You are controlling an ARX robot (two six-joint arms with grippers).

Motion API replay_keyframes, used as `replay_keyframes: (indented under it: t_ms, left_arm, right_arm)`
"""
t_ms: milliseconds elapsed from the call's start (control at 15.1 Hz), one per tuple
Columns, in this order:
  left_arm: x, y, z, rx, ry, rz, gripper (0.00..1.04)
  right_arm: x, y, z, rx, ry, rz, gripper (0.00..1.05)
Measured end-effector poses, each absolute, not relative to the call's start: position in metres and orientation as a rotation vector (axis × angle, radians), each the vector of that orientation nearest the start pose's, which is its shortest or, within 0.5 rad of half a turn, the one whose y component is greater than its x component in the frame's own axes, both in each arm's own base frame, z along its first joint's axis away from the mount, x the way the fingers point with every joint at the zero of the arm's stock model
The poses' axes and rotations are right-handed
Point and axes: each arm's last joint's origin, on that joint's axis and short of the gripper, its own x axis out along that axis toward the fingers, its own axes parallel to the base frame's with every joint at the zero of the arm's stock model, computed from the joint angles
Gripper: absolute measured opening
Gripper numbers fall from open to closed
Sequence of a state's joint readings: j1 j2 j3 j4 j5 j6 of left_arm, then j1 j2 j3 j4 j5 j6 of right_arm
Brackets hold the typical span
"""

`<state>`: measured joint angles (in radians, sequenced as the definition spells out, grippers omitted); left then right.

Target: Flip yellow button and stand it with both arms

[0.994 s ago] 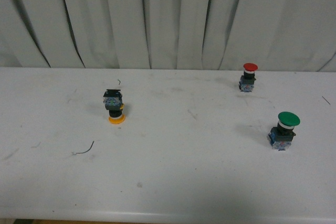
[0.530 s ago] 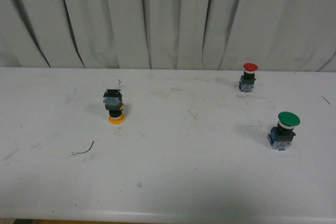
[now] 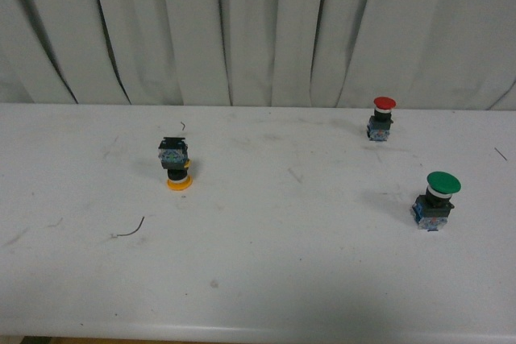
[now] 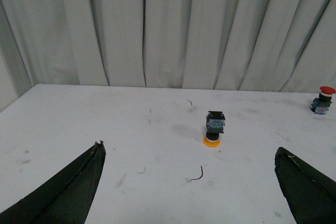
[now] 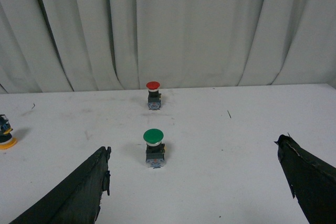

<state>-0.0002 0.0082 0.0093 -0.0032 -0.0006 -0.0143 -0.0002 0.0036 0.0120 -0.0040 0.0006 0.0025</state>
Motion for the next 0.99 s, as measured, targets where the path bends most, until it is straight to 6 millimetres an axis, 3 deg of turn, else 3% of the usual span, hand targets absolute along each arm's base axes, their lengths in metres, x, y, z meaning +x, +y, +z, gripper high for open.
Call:
replay_keyframes:
  t_ms: [663,729,795,862,994]
  left_arm:
    - [0.098,0.000,0.166,-0.014,0.002,0.000,0.98]
    - [0.098,-0.002,0.165,-0.065,0.186,0.128,0.98]
    - [0.098,0.002,0.189,-0.122,0.123,0.237,0.98]
    - [0.115,-0.001,0.198,-0.118,0.084,0.158,0.98]
    - [0.147,0.004,0.198,-0.121,0.091,0.074,0.98]
  right_arm:
    - [0.097,0.000,0.167,0.002,-0.005,-0.001,0.98]
    - [0.097,0.000,0.167,0.002,-0.004,-0.002,0.98]
    - [0.097,0.000,0.167,0.002,-0.005,0.000,0.98]
    - [0.097,0.000,0.167,0.002,-0.005,-0.001,0.98]
    - [0.097,0.000,0.167,0.002,-0.005,-0.001,0.98]
